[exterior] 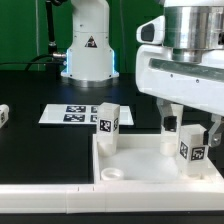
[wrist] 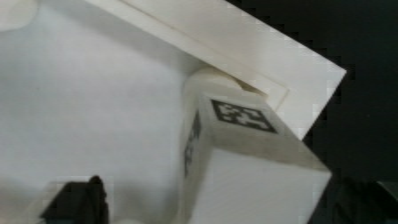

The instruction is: Assemble square table

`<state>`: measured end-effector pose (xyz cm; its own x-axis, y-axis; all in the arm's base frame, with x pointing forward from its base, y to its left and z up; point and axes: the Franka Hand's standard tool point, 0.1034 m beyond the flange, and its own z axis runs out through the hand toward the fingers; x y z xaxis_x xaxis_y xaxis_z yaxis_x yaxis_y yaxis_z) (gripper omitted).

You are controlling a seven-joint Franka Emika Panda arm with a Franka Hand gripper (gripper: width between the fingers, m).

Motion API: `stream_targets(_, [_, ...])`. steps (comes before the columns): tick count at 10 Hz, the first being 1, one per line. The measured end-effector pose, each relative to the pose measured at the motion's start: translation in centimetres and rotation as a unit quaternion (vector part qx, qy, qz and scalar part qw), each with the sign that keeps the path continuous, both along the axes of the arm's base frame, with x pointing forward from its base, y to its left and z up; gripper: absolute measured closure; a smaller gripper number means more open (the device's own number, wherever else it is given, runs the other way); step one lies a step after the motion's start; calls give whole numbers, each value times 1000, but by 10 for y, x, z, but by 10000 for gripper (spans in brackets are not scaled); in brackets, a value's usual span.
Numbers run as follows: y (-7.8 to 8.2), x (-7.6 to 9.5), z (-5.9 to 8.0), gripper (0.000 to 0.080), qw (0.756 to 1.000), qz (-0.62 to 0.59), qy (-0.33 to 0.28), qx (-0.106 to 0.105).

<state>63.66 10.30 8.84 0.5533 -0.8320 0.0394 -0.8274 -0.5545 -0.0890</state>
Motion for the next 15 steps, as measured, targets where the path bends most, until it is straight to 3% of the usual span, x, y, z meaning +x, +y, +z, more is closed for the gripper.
stream_targets(2, [0, 0, 0, 150, 998, 58, -1, -6])
stream_targets(6, [12, 2, -1, 150, 962, 269, -8, -36])
stream_targets(11, [8, 5, 0, 150, 884, 462, -9, -70])
stream_targets(13, [6, 5, 0, 150, 869, 489, -6, -78])
stream_targets(15, [6, 5, 0, 408, 870, 488, -6, -78])
